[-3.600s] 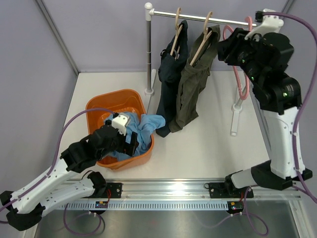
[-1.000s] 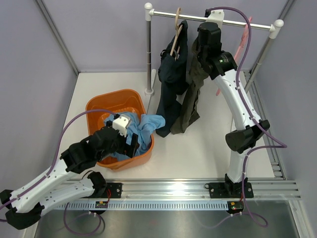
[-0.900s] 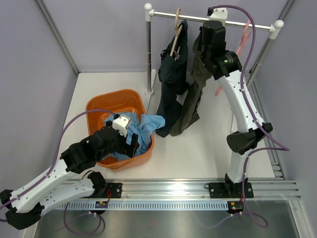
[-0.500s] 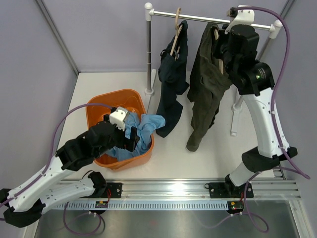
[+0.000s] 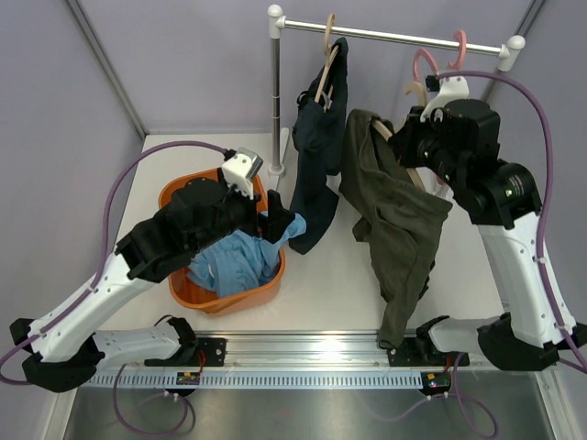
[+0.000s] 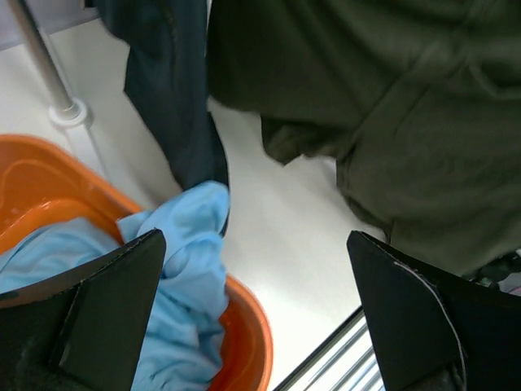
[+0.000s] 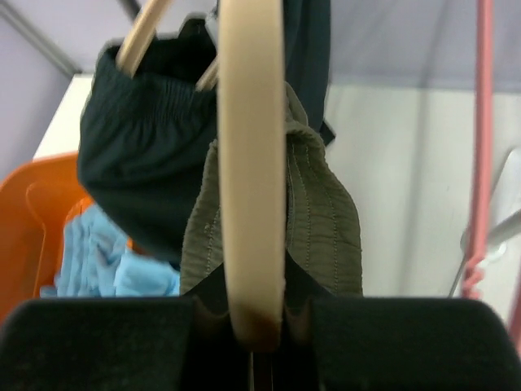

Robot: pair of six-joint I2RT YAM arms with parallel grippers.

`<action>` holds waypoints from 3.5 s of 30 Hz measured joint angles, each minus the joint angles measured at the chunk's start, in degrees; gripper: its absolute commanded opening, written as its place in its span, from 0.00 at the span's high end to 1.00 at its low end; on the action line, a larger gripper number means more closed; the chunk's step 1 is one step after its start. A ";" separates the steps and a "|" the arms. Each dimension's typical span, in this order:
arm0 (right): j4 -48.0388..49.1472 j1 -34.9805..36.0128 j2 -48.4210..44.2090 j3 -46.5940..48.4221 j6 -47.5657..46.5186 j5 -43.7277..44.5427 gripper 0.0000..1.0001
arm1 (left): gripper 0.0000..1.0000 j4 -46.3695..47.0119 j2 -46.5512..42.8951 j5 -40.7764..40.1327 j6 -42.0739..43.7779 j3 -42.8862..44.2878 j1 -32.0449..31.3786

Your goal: Remove the shorts from the hanger

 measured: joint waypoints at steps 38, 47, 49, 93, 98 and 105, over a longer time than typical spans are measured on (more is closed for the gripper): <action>-2.58 9.88 -17.18 -23.41 8.07 3.54 1.00 | 0.45 21.57 35.08 -8.70 -8.31 12.61 -6.40; -3.32 10.29 -18.38 -23.41 8.92 3.43 1.00 | 0.88 21.38 38.80 -4.85 -8.26 18.38 -3.91; -3.32 10.56 -18.84 -23.41 8.92 3.45 1.00 | 0.89 20.52 40.46 -4.52 -8.17 21.00 -3.43; -11.17 10.62 -25.27 -17.57 8.85 7.96 1.00 | 0.91 13.88 56.46 12.02 -11.13 37.20 2.82; -9.07 10.75 -27.10 -14.71 8.83 8.07 1.00 | 0.94 11.45 58.07 12.92 -10.88 37.18 3.69; -9.79 10.86 -27.41 -13.35 8.83 9.88 1.00 | 0.99 11.82 56.85 15.21 -11.76 32.22 4.44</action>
